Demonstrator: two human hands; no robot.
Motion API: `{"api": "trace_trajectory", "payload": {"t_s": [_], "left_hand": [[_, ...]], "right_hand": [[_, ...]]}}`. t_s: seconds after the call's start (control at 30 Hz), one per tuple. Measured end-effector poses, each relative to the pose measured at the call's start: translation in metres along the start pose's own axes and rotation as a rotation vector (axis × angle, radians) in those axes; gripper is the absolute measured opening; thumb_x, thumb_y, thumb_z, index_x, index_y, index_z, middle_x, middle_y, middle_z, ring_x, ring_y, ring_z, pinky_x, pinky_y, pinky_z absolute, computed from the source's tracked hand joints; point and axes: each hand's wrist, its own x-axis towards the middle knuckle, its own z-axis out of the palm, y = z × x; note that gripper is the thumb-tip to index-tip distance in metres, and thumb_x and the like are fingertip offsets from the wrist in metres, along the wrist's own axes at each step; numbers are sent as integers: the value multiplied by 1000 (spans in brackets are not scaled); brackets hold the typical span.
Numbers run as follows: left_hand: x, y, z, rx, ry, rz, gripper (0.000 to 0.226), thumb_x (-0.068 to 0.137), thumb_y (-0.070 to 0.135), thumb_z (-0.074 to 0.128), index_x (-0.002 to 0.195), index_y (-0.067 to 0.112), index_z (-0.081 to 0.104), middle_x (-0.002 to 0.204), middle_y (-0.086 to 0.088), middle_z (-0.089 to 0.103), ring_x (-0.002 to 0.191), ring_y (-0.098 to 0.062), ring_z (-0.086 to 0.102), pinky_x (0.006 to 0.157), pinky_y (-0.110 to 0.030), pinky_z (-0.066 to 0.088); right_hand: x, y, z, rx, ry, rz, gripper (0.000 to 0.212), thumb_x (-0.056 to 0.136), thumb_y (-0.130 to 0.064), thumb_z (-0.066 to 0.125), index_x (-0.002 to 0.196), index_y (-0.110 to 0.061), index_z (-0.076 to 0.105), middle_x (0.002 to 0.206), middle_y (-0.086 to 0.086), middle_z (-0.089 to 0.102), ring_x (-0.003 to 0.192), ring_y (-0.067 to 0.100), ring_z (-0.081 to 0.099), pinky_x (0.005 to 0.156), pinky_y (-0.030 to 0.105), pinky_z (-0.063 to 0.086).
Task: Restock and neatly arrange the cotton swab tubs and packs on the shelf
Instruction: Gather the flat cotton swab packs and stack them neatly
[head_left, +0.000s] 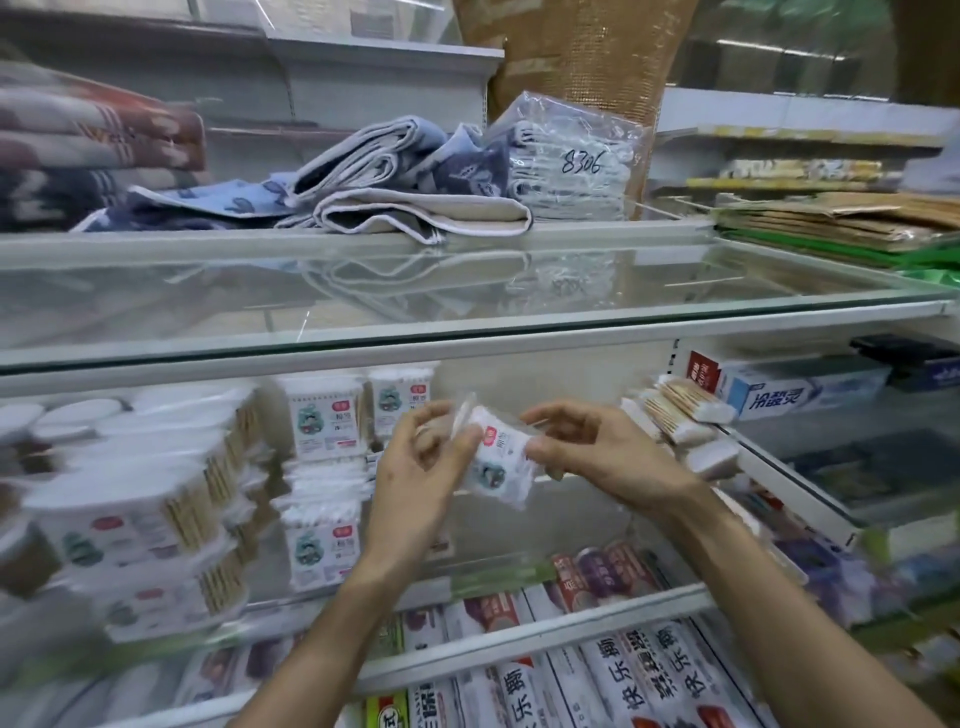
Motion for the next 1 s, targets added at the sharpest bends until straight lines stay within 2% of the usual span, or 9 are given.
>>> {"api": "trace_trajectory", "payload": {"t_s": [0.1,0.17,0.33,0.4,0.47,0.53,0.73,0.9,1.0], "left_hand": [[4,10,-10,53,30,78,39,84,32,73,120,31,58,113,10,66,100,4,66,80,-16,55],[4,12,-16,86,33,98,40,83,30,76,118,29,59,112,10,66,100,1,66,84,-20,56],[-6,12,-29,92,139,139,39,81,35,73,117,29,59,104,18,67,89,-2,67,71,-21,56],[-15,11,-41,123,206,210,31,90,34,68,118,27,58,109,10,66,97,-8,65,78,-25,55],[-28,10,-51,154,194,271,18,97,31,61,114,25,61,106,3,67,98,-17,65,83,-33,55],[-38,8,-60,184,180,262,9,97,24,60,104,26,65,93,3,67,88,-19,65,76,-37,56],[-51,3,-76,225,182,184,15,97,13,60,91,25,69,76,-1,69,67,-17,64,65,-42,52],[-50,5,-79,200,162,180,14,97,15,59,92,23,68,74,0,68,67,-16,64,65,-37,54],[-48,6,-76,188,150,191,13,97,16,59,94,23,69,77,-2,69,69,-15,65,64,-28,54]], "right_hand": [[-2,-4,11,-71,-143,41,38,87,-13,74,123,-15,64,110,10,74,95,15,70,81,23,54],[-1,-5,21,-63,-159,11,34,87,-15,74,120,-14,66,108,5,75,94,14,71,78,23,54],[16,-6,42,-19,-94,-87,17,90,-14,71,107,-10,73,92,4,76,80,9,65,71,22,52],[30,-7,48,33,-14,-124,15,91,-11,70,104,-6,73,87,4,74,77,14,61,68,22,52],[48,-8,57,74,68,-147,14,90,-8,70,103,-2,73,88,6,72,77,18,58,65,24,50],[64,-9,68,87,108,-165,10,90,-5,70,100,-5,72,90,7,73,80,19,60,67,25,51],[85,-2,95,15,145,-121,19,88,-5,73,106,-5,68,103,12,74,88,17,68,77,29,59],[89,6,96,-68,154,-86,22,88,-10,74,108,-6,67,99,5,73,89,16,69,73,17,58],[89,4,94,-77,153,-82,26,86,-15,77,108,-8,67,98,3,74,92,17,71,80,24,59]]}}
